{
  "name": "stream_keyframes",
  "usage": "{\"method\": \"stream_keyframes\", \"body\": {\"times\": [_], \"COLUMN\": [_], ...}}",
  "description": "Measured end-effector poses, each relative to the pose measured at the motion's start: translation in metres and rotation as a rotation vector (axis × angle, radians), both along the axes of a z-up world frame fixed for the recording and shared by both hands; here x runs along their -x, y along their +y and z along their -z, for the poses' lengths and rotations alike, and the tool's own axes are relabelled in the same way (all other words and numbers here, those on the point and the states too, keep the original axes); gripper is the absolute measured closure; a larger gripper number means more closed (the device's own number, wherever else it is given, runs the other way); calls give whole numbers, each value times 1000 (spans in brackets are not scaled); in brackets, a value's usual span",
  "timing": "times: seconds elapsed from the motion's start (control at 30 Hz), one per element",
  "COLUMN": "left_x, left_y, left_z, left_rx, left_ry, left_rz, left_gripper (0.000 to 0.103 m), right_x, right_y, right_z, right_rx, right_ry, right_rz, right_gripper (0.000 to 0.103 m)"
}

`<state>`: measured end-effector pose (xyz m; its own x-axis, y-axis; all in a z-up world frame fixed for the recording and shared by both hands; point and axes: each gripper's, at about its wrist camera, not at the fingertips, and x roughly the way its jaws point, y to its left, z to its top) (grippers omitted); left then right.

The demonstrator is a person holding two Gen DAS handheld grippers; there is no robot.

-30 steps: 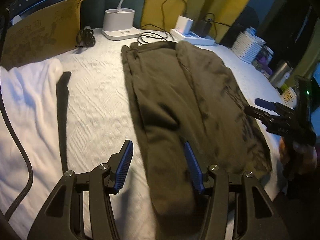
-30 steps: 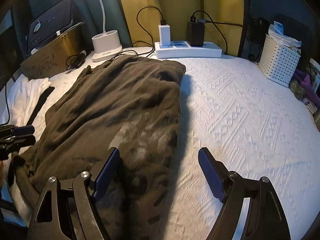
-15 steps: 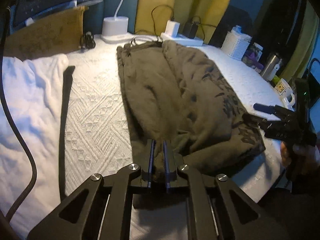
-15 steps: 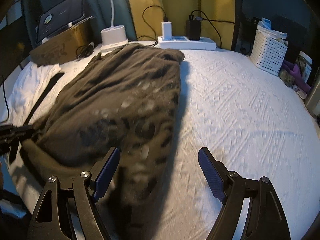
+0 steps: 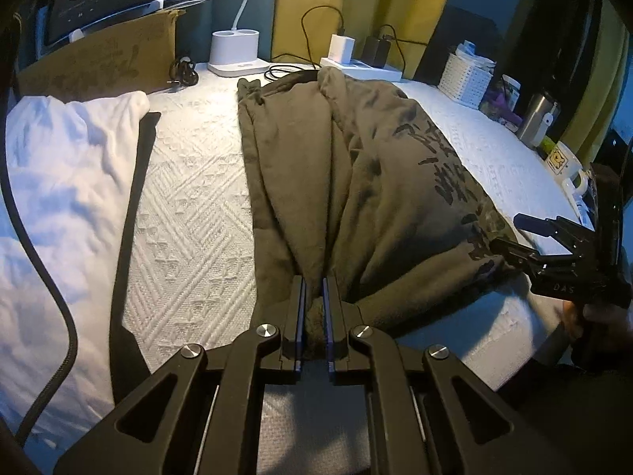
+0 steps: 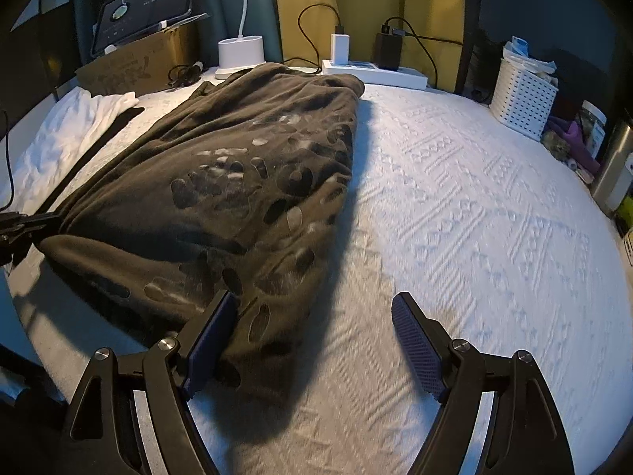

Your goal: Fold small clothes

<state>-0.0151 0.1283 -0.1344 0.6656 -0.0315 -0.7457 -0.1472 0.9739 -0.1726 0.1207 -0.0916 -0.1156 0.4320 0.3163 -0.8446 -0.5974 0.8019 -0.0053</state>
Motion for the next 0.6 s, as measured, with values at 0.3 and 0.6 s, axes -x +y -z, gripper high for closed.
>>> {"method": "stream_keyframes", "body": {"times": [0.3,0.6], "left_x": [-1,-27], "left_y": [10,6], "left_z": [-21,-34], "left_rx": [-16,-11], "left_ry": [-5,-27], "left_rz": [-38,-57], "left_gripper": [83,52], "right_x": [3,-11], "right_y": [-10,-16], "right_z": [-4,-21], "right_rx": [-13,-53], "right_ry": [55,45], "right_rz": [-7,-20], "right_gripper": [21,21]}}
